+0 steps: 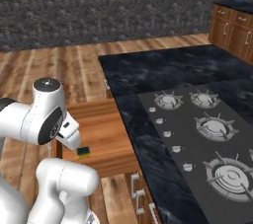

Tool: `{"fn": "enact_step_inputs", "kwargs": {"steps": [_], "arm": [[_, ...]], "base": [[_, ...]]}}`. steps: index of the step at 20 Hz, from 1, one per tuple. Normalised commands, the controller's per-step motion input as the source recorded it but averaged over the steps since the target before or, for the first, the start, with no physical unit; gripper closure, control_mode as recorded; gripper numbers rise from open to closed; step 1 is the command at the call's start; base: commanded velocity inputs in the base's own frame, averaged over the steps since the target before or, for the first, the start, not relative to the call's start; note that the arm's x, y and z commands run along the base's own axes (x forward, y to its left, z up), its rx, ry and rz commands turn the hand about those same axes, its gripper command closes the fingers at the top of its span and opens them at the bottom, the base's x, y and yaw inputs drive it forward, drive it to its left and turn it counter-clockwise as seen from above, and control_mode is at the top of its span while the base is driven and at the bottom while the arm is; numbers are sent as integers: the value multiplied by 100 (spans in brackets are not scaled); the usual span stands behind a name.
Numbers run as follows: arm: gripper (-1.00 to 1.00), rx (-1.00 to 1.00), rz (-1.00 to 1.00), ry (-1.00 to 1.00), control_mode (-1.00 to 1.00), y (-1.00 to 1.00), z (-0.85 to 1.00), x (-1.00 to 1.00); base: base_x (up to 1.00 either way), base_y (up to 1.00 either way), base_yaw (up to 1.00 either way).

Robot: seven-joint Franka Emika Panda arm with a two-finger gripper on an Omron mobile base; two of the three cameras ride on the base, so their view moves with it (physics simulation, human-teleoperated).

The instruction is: Restock the sink supplies by placing the sponge and soap dispenser on the counter and next to the sink. Make sure the soap dispenser is upright.

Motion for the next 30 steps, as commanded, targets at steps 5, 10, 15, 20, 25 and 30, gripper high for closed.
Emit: {"fn": "enact_step_inputs", "kwargs": {"steps": [5,10,15,20,25,30], "arm": [[-100,0,0,0,100,0,0,0],[-100,0,0,0,100,0,0,0],[-100,0,0,11,-100,22,-37,25],[-100,0,-9,21,-100,79,-84,91],[-100,1,-15,19,-100,47,-65,85],[-100,0,-15,6,-100,0,-47,60]], "base": [[-8,-46,12],[-3,-26,8],[0,0,0],[0,0,0],[0,0,0],[0,0,0]]}}
